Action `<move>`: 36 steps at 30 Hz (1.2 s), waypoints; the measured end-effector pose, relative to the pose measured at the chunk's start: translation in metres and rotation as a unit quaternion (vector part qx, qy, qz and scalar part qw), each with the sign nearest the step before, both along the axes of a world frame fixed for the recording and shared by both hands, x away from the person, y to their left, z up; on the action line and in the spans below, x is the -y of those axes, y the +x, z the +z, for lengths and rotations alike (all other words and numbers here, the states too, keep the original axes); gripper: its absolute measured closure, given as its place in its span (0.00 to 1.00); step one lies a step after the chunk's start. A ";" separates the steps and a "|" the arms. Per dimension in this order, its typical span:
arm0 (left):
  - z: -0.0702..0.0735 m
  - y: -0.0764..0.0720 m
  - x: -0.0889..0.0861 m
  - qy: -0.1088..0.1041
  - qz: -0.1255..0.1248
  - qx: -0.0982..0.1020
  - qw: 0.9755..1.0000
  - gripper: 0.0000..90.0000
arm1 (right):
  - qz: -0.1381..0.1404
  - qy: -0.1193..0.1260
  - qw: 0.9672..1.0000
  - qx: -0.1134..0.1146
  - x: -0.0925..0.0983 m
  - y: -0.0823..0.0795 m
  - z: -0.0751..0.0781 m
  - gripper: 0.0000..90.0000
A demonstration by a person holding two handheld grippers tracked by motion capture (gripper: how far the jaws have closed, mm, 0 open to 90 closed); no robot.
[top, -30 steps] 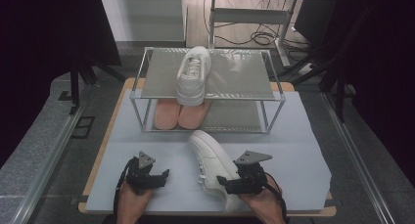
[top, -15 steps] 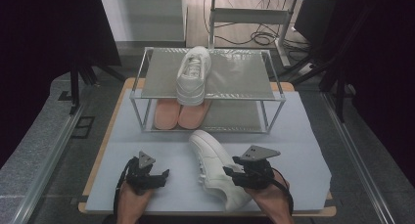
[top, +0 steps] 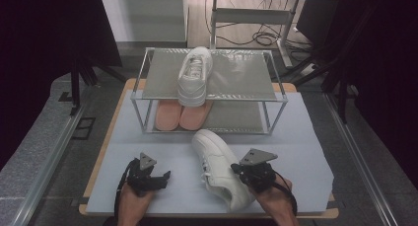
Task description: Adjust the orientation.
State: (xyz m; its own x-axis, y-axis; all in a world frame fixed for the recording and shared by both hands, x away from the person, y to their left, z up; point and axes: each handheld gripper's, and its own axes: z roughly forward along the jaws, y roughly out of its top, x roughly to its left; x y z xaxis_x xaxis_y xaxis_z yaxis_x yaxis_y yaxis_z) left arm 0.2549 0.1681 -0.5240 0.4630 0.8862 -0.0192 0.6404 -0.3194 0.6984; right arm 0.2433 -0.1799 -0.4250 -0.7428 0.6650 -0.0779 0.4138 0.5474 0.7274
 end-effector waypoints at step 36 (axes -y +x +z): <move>0.000 0.000 0.000 -0.002 0.001 0.000 1.000 0.17 | -0.064 0.052 0.996 -0.030 0.068 0.034 0.006 0.86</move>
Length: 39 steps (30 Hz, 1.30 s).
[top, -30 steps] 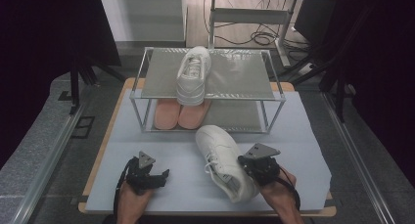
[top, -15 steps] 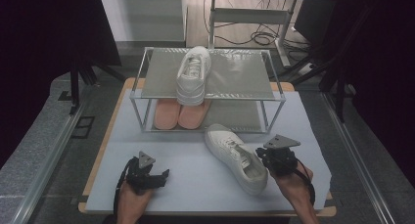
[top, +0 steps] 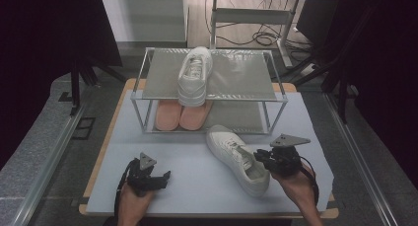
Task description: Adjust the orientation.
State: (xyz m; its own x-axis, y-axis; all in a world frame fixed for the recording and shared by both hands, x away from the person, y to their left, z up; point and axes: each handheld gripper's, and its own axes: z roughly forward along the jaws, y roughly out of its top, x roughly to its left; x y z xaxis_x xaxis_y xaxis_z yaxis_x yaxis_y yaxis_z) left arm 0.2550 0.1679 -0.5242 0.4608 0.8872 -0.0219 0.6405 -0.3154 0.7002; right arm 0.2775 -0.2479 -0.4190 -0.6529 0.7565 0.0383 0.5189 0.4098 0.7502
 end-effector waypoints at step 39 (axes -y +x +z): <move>0.000 0.000 0.000 0.002 -0.002 -0.001 1.000 0.17 | 0.021 -0.055 0.995 -0.082 -0.004 0.064 -0.047 1.00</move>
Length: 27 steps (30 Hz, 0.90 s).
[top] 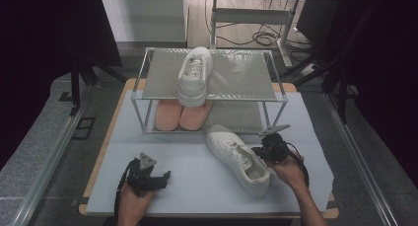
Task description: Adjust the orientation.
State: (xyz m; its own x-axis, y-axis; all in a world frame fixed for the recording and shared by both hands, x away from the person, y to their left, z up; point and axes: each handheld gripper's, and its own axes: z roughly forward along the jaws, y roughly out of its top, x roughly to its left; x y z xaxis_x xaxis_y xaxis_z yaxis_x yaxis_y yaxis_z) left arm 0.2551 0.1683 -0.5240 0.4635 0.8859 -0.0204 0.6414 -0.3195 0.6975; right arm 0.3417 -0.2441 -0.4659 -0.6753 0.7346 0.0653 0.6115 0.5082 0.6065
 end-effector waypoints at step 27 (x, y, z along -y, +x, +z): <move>0.000 0.000 0.000 0.000 0.000 0.000 1.000 0.17 | 0.036 0.007 0.999 0.000 -0.045 0.008 -0.005 1.00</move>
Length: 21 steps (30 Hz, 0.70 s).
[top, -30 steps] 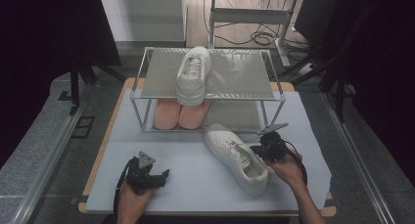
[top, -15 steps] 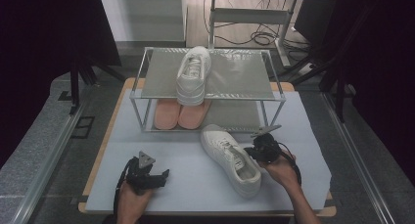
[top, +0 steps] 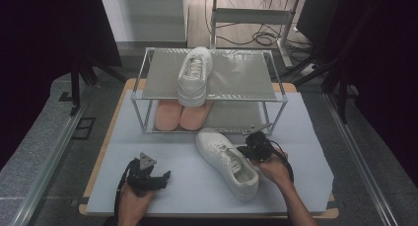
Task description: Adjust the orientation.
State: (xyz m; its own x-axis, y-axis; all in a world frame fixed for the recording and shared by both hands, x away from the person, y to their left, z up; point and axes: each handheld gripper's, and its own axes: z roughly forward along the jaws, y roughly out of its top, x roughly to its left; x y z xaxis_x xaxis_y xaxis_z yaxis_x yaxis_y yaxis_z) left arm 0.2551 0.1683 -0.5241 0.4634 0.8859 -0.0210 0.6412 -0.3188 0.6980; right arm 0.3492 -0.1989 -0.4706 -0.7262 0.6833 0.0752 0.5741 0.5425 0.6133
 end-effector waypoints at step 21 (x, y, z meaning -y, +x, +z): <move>0.000 0.000 0.000 0.001 0.000 0.000 1.000 0.17 | 0.052 0.005 0.999 -0.013 -0.053 -0.007 0.003 0.98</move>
State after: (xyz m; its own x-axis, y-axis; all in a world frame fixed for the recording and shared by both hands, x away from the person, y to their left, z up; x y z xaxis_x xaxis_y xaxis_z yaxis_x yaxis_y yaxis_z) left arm 0.2550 0.1682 -0.5240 0.4637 0.8858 -0.0193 0.6406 -0.3201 0.6980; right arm 0.3427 -0.1462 -0.4675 -0.7907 0.6037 0.1011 0.5307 0.5939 0.6047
